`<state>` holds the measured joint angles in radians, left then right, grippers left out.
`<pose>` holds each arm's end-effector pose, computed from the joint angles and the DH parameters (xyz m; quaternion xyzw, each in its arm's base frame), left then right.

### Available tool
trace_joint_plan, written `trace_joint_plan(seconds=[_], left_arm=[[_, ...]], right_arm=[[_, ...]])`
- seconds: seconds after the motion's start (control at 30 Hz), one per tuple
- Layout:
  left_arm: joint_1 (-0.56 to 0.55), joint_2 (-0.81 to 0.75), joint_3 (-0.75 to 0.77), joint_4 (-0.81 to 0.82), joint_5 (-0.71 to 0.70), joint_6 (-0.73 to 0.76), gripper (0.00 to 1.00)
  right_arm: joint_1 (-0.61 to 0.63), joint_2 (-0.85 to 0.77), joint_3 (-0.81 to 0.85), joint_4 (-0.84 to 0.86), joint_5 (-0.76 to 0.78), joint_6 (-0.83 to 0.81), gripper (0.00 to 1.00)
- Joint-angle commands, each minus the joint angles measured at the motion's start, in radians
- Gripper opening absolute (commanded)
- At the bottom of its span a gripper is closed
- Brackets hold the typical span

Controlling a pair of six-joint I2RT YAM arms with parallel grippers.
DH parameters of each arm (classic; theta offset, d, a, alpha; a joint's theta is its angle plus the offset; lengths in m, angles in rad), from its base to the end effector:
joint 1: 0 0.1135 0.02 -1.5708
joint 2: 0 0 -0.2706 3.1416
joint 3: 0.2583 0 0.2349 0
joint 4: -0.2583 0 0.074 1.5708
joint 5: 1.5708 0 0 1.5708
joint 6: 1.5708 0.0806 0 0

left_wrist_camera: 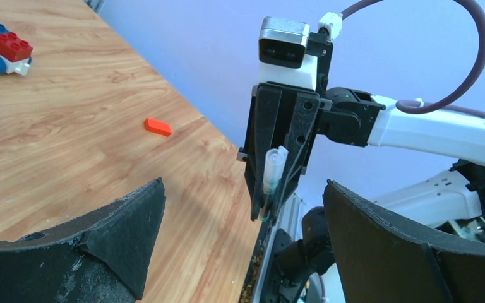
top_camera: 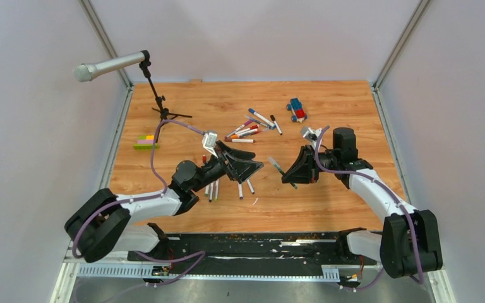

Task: Open the pen caps
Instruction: Open the pen cap from the pen.

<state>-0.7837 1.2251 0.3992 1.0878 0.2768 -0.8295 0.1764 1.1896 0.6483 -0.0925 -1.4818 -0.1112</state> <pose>0.1776 -0.2081 0.2810 0.0956 0.6052 -0.6254 0.4831 0.1929 0.1159 0.2510 -0.3960 0.6079 0.6128 0.3134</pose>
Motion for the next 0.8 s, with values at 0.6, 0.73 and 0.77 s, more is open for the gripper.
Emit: trace_joint_plan(seconds=[0.6,0.73,0.77], left_arm=[[-0.079,0.358,0.169,0.419,0.007,-0.200,0.57],[-0.083,0.363,0.170,0.413,0.009,-0.196,0.44],[-0.083,0.364,0.172,0.409,0.010,-0.196,0.40]], right_arm=[[0.021,0.053,0.042,0.122,-0.036,0.196,0.00],[0.020,0.052,0.040,0.130,-0.031,0.204,0.00],[0.020,0.052,0.038,0.131,-0.029,0.206,0.00]])
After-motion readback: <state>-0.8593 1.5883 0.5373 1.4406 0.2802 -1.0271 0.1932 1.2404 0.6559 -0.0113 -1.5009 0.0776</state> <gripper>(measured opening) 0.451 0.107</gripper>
